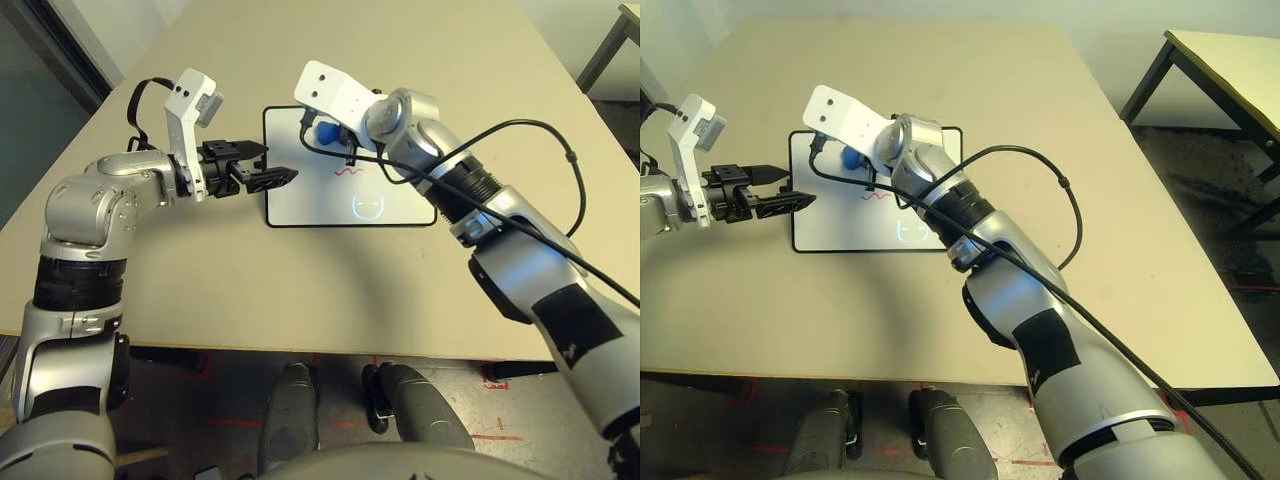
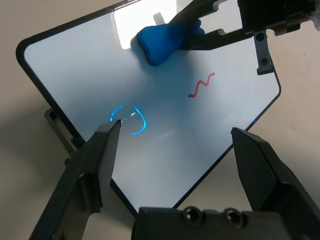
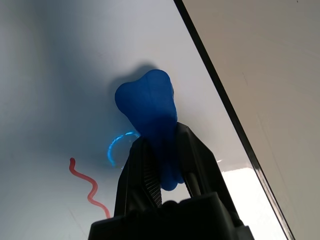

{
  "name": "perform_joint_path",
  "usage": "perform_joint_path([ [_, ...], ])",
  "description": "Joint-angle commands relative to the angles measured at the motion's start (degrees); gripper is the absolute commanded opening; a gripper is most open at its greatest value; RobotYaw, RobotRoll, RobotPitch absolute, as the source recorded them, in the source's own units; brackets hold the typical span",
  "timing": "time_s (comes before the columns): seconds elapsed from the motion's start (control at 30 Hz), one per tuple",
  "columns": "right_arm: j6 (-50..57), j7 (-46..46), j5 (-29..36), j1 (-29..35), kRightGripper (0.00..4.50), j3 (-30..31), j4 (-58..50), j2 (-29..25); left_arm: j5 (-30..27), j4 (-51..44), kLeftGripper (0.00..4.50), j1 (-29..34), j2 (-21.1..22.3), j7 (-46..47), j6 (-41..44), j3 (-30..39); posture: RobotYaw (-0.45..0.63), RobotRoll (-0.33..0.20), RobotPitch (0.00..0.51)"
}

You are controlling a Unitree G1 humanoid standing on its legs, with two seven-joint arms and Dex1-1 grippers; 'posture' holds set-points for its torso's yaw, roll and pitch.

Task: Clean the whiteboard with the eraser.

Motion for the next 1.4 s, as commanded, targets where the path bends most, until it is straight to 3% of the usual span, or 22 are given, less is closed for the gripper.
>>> perform_joint_path([
  [0.03, 1.05, 1.21, -1.16, 2.78, 0.62, -0.09, 0.42, -3.8, 0.33, 0.61, 4.5, -0.19, 0.14, -0.21, 0.49, -0.42, 0.06, 0.0, 0.15],
  [0.3, 6.19, 6.46, -1.98, 8.62, 0.62, -0.4, -11.87, -13.9, 1.0, 2.4, 4.5, -2.07, -0.56, -1.12, -0.41, -1.85, 0.02, 0.0, 0.143],
  [0.57, 14.0, 10.55, -2.71, 12.53, 0.62, -0.26, -24.12, -18.79, 1.76, 4.37, 4.5, -3.81, -1.45, -1.99, -1.45, -3.13, -0.01, 0.0, 0.136],
  [0.83, 15.96, 9.51, -2.35, 11.16, 0.62, 0.51, -24.23, -14.7, 2.2, 4.17, 4.5, -4.11, -2.07, -2.3, -1.26, -3.04, 0.0, 0.0, 0.137],
  [1.4, 8.9, 5.4, -2.63, 4.42, 0.62, 1.28, -10.59, -2.6, 0.82, -0.22, 4.5, -1.32, -1.8, -0.06, 2.14, -0.59, 0.05, 0.0, 0.152],
])
